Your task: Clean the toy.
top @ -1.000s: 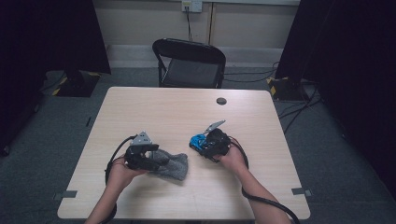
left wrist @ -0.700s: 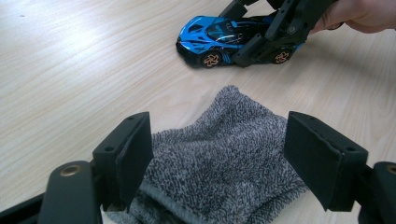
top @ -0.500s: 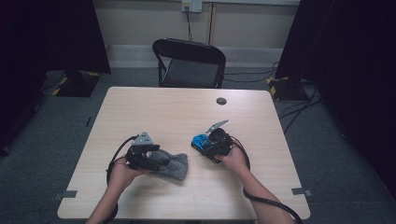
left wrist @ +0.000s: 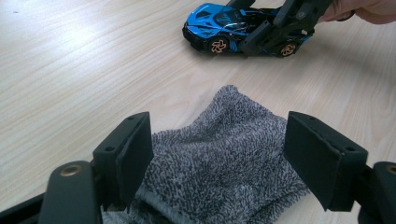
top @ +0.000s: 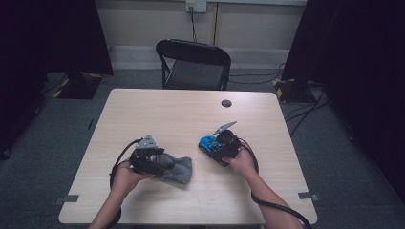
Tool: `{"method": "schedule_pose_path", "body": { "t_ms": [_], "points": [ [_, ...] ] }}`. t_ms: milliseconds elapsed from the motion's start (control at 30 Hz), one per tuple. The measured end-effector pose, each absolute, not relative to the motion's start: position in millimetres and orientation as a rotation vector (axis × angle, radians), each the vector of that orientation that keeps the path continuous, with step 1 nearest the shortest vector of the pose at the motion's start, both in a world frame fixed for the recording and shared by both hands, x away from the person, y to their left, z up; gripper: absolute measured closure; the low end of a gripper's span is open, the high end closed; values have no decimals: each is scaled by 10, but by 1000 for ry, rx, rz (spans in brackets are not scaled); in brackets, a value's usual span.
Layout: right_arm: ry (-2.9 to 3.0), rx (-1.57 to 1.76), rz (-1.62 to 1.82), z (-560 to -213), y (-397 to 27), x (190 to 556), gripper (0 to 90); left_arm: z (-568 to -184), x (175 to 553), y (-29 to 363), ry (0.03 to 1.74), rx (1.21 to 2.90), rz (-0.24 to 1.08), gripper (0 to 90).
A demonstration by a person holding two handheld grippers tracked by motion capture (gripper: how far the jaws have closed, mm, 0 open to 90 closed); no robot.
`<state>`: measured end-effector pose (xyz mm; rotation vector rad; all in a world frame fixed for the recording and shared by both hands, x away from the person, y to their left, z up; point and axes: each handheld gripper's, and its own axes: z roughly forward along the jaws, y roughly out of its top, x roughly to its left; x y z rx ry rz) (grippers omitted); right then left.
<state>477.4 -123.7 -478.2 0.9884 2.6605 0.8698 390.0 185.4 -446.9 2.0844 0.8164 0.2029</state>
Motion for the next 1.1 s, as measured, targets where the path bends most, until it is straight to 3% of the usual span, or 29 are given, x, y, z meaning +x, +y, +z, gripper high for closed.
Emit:
{"method": "schedule_pose_path", "body": {
  "t_ms": [567,800,1100],
  "points": [
    [2660,989,845,-4828,-1251,4753,258,-4501,3900,1831,816,2102,197,236],
    [2663,916,820,-4857,-1258,4706,161,-4499,3896,1821,808,2108,202,236],
    [2670,935,834,-4872,-1401,4641,172,-4503,3896,1812,812,2106,193,236]
  ]
}}
